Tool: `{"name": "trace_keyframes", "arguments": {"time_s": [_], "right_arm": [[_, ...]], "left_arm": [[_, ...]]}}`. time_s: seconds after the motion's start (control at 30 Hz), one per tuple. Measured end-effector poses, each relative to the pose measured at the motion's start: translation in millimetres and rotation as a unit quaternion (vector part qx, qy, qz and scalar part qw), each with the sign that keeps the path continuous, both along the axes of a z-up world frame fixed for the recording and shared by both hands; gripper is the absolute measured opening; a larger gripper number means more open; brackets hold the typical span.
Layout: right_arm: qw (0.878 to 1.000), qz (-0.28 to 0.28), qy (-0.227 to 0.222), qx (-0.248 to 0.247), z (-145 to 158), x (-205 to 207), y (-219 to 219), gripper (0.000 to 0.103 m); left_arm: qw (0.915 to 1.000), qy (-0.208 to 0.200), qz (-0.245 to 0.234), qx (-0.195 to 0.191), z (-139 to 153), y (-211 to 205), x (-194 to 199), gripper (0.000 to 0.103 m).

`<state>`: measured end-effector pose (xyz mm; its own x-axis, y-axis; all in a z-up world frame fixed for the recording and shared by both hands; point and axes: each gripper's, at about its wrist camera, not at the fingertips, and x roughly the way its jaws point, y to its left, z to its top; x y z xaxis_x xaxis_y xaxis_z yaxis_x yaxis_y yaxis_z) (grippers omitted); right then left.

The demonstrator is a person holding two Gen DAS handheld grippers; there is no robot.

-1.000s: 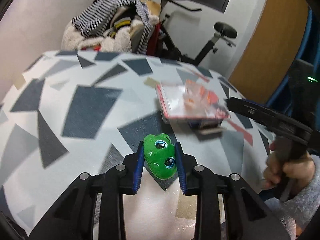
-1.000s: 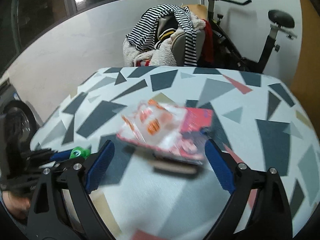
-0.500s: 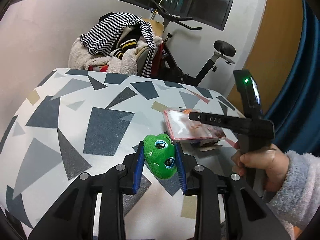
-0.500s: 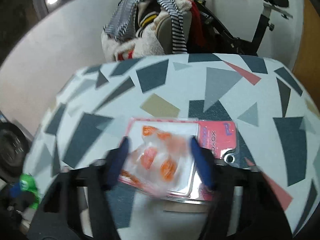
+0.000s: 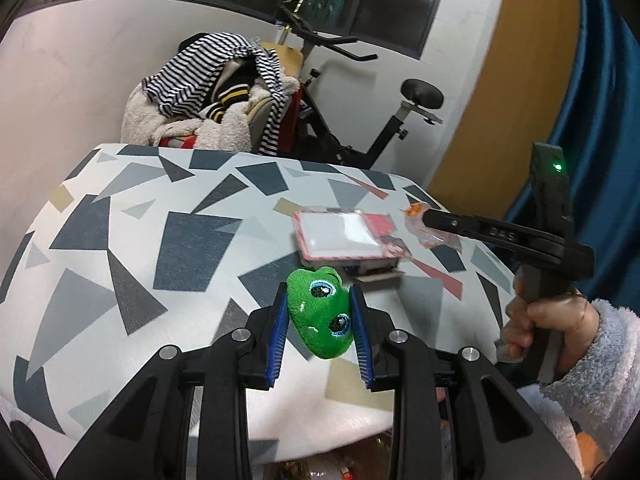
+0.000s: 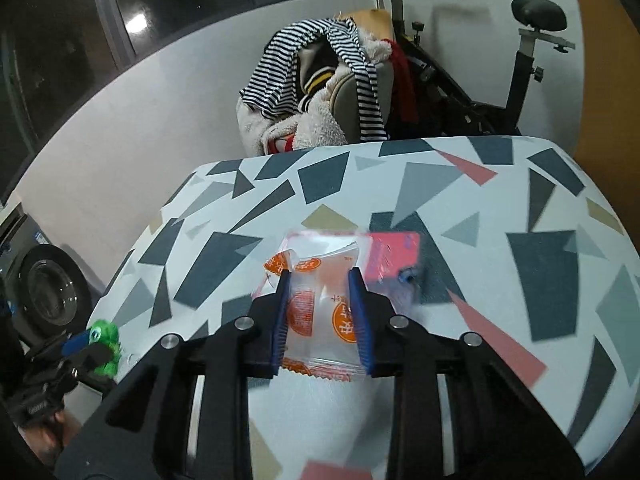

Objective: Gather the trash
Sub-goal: 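Carry the frog keychain and candy packet over the brown bin with both grippers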

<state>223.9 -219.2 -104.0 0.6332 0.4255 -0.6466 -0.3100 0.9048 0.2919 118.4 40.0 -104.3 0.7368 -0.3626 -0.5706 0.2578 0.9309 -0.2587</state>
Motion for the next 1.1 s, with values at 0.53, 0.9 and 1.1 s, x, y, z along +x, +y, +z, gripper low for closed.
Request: {"name": "trace_keyframes", "arguments": {"time_s": [0.53, 0.9, 1.1], "right_arm": [[0.999, 0.023, -0.024, -0.002, -6.4, -144.8, -35.7, 0.031], [1.000, 0.027, 0.000, -0.014, -57.4, -214.4, -32.5, 0.031], [0.999, 0.026, 0.015, -0.028, -82.1, -224.5, -25.0, 0.031]], "left_arm": [[0.9959, 0.042, -0.065, 0.048, -35.3, -41.1, -94.5, 0.029], [0.9909, 0.054, -0.105, 0.065, -73.7, -48.7, -129.1, 0.031], [0.9885, 0.057, -0.109, 0.088, -94.5, -58.5, -134.5, 0.032]]}}
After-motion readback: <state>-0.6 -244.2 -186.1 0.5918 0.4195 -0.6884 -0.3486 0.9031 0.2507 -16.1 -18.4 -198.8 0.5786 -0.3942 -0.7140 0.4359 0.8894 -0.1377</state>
